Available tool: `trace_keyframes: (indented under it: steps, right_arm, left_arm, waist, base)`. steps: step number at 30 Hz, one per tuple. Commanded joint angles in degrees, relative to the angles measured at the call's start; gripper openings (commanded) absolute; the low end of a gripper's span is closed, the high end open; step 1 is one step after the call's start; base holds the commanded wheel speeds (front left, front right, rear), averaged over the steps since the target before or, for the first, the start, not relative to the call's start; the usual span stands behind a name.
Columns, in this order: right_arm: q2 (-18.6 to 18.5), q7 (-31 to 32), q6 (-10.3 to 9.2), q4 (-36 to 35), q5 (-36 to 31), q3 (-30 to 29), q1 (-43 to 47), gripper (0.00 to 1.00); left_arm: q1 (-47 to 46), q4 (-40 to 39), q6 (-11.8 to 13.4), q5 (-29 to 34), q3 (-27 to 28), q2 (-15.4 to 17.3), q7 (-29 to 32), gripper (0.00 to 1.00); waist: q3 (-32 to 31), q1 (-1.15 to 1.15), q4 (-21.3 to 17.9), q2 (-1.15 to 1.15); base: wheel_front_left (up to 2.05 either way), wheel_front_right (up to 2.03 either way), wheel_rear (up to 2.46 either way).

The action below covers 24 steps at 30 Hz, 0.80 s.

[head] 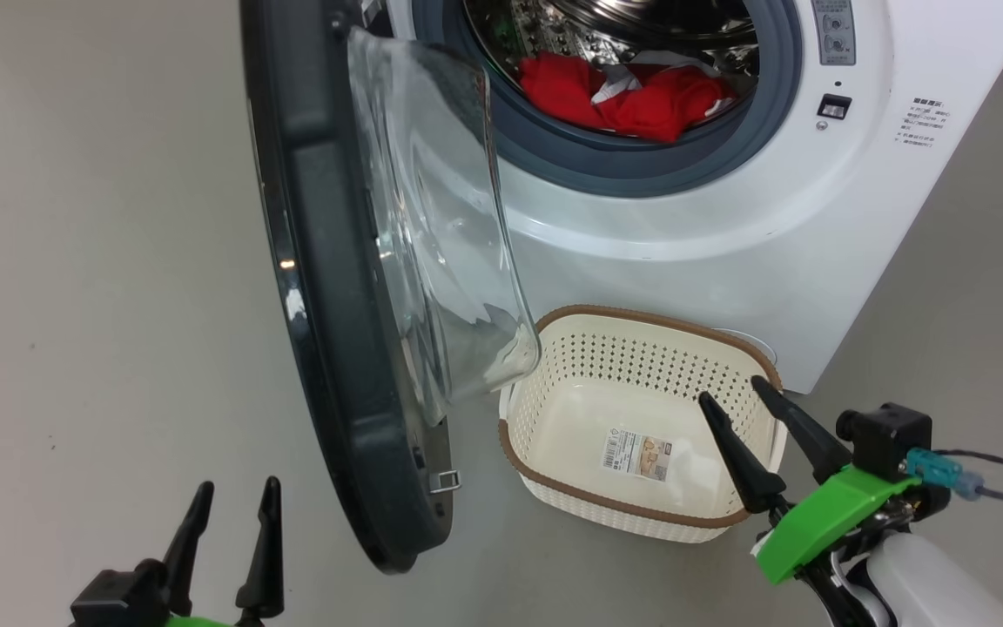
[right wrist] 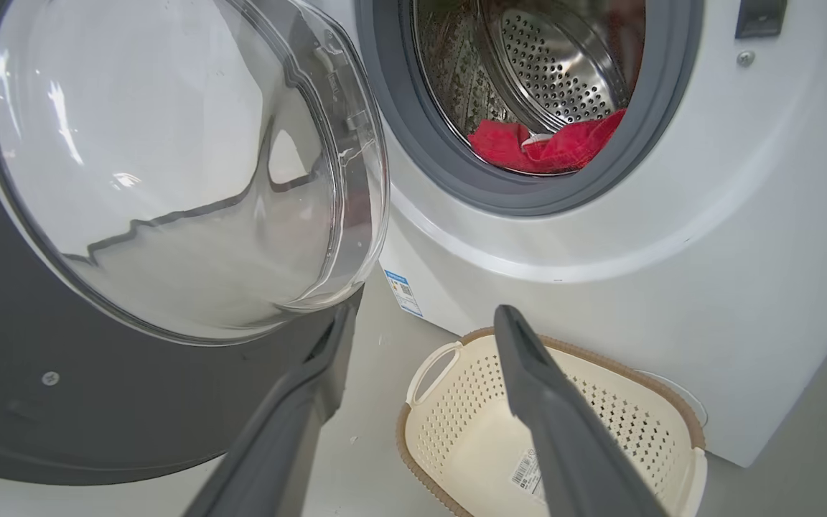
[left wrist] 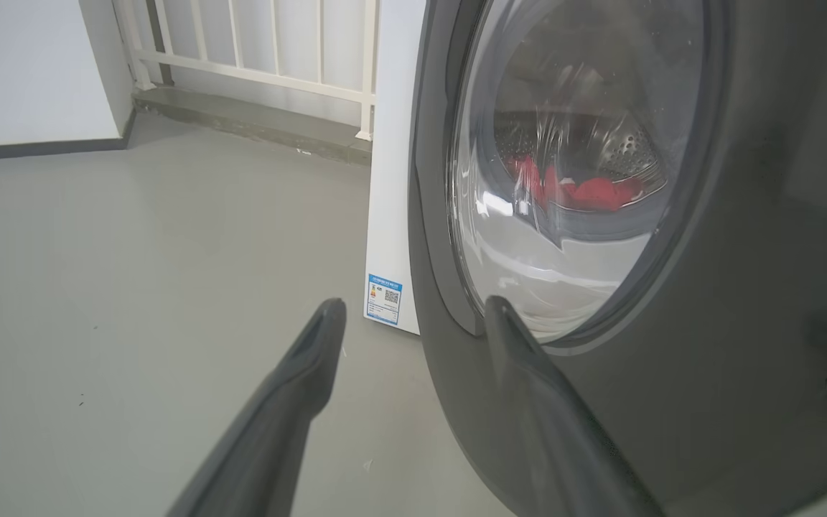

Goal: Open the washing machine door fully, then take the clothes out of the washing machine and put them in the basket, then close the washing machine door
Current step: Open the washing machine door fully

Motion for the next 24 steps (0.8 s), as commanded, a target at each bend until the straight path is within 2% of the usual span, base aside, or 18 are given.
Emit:
trace_keyframes:
  steps: [1, 7, 17, 24]
  right_arm:
    - [1.0, -0.7, 0.37, -2.2, -2.7, -1.3, 1.5, 1.0]
    - [4.0, -0.7, 0.37, -6.0, -14.0, -7.0, 5.5, 1.0]
    - [8.6, -0.7, 0.37, -12.2, -22.4, -15.1, 11.0, 1.0]
    - [10.2, -0.7, 0.37, -12.4, -26.2, -17.9, 14.5, 1.0]
  left_arm:
    - [-1.1, -1.1, -0.4, 0.4, 2.0, 0.7, -0.5, 1.0]
    - [-1.3, -1.1, -0.4, 0.2, 1.8, 0.7, -0.5, 1.0]
    - [-1.2, -1.2, -0.4, 0.0, 1.8, 0.7, -0.5, 1.0]
    - [-1.1, -1.1, -0.4, -0.2, 1.8, 0.7, -0.5, 1.0]
  waist:
    - [0.0, 0.0, 0.1, 0.0]
    - [0.0, 0.0, 0.4, 0.0]
    - [-0.1, 0.0, 0.8, 0.0]
    - [-0.1, 0.0, 1.0, 0.0]
  base:
    - [0.0, 0.0, 0.0]
    - [0.0, 0.0, 0.0]
    - [0.0, 0.0, 0.0]
    - [0.0, 0.0, 0.0]
